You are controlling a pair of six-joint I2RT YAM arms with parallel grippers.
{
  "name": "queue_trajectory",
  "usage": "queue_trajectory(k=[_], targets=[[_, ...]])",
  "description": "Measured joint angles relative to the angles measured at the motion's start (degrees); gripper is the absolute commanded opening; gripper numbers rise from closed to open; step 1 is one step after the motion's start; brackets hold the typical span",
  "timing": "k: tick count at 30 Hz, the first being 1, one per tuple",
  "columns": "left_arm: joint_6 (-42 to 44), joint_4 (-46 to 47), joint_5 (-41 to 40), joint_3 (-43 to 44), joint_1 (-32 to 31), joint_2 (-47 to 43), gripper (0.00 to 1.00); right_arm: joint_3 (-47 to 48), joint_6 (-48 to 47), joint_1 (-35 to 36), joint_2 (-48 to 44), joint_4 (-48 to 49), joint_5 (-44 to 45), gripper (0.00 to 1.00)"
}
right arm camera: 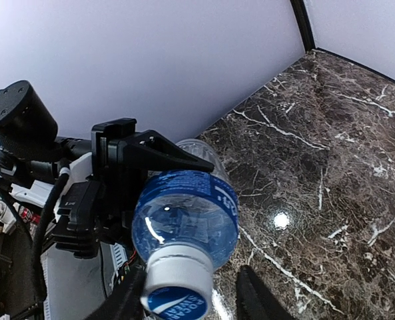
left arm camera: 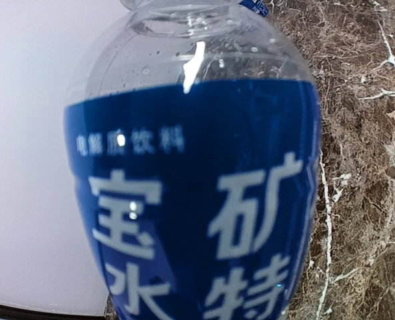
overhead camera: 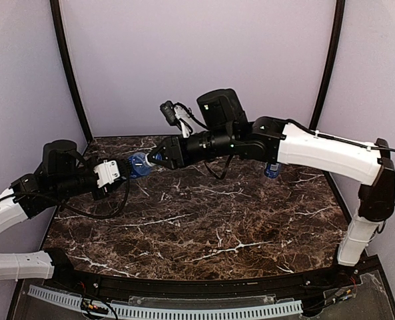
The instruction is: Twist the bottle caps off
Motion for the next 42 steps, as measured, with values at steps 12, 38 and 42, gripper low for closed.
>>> queue_trajectory(k=[12, 38, 42], targets=[[0.24, -1.18, 0.81, -0.20, 0.00, -0.07, 0.32, 1.81, -10.95, -0.22, 0.90, -2.97, -5.14, 0.00], [-2.73, -22.86, 21.88, 2.56, -0.24, 0.04, 0.33, -8.74, -74.53, 14.32, -5.55, -1.60, 18.43, 0.99], [-4.52, -20.41, 19.41, 2.56, -0.24, 0.04, 0.33, -9.01, -69.77, 13.97, -7.89, -1.42, 17.79, 0.99]])
